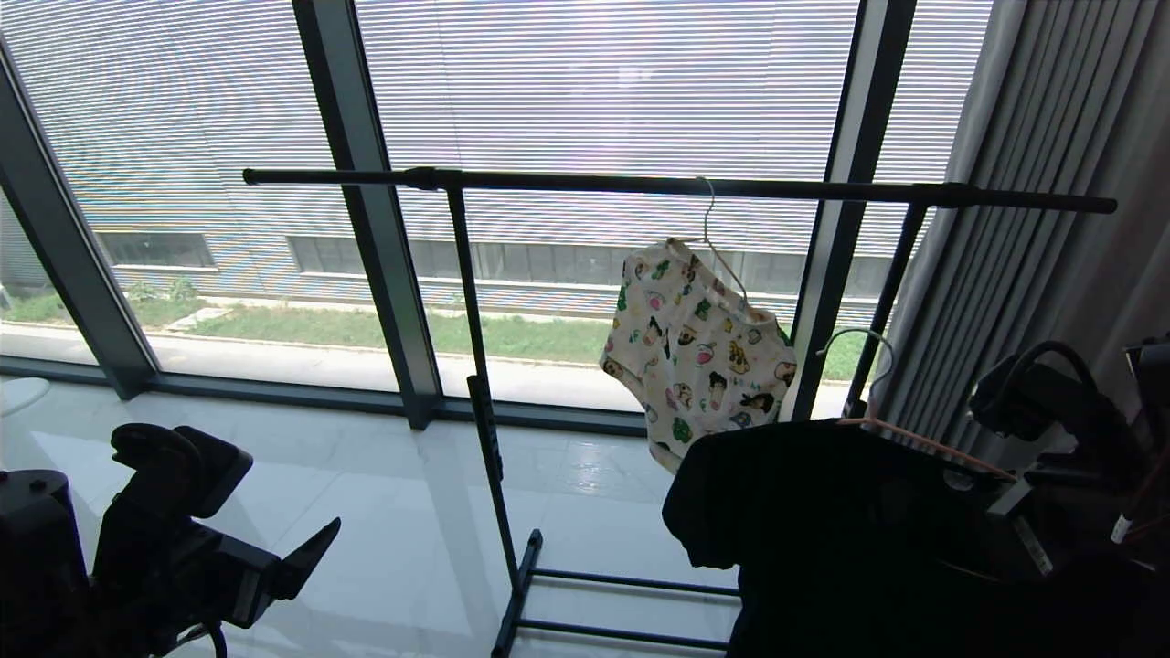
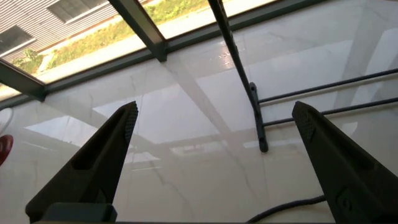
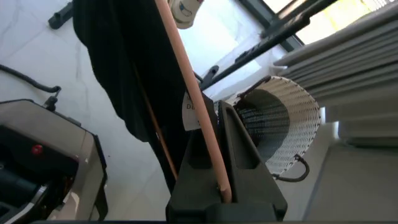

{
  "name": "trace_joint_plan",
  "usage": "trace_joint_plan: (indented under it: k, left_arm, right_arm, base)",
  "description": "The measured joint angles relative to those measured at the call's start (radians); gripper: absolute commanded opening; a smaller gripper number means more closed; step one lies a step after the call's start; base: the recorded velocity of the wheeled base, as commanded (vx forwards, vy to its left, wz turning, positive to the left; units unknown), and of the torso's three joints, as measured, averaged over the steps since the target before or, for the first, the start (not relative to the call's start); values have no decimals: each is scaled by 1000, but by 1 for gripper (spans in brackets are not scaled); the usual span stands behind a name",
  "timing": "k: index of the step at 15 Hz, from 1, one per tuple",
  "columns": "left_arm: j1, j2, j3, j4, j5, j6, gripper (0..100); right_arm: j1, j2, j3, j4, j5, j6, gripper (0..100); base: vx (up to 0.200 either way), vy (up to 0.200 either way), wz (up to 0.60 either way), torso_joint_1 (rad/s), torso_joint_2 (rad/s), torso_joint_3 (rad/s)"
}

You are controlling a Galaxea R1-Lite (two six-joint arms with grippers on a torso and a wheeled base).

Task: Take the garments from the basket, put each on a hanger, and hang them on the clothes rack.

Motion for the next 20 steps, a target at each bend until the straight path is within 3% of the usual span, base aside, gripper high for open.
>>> trace_joint_plan:
  k: [6, 9, 12, 15, 20]
  left_arm:
    - [82, 1, -21, 0, 9, 0, 100]
    - [106, 0, -28, 0, 10, 0, 100]
    - [110, 0, -27, 0, 10, 0, 100]
    - [110, 0, -26, 0, 8, 1, 100]
    - [106, -4, -29, -1, 8, 3, 100]
  right_arm:
    - [-139, -148, 12, 262, -88, 28, 0]
    - [-192, -190, 12, 286, -91, 47, 0]
    - [-254, -192, 5, 306, -105, 141, 0]
    - [-301, -125, -41, 279, -195, 242, 0]
    - [-241, 15, -150, 36, -217, 258, 0]
  base:
    - [0, 0, 0, 0, 0, 0]
    - [0, 0, 0, 0, 0, 0]
    - [0, 0, 0, 0, 0, 0]
    - [0, 0, 0, 0, 0, 0]
    - [0, 0, 0, 0, 0, 0]
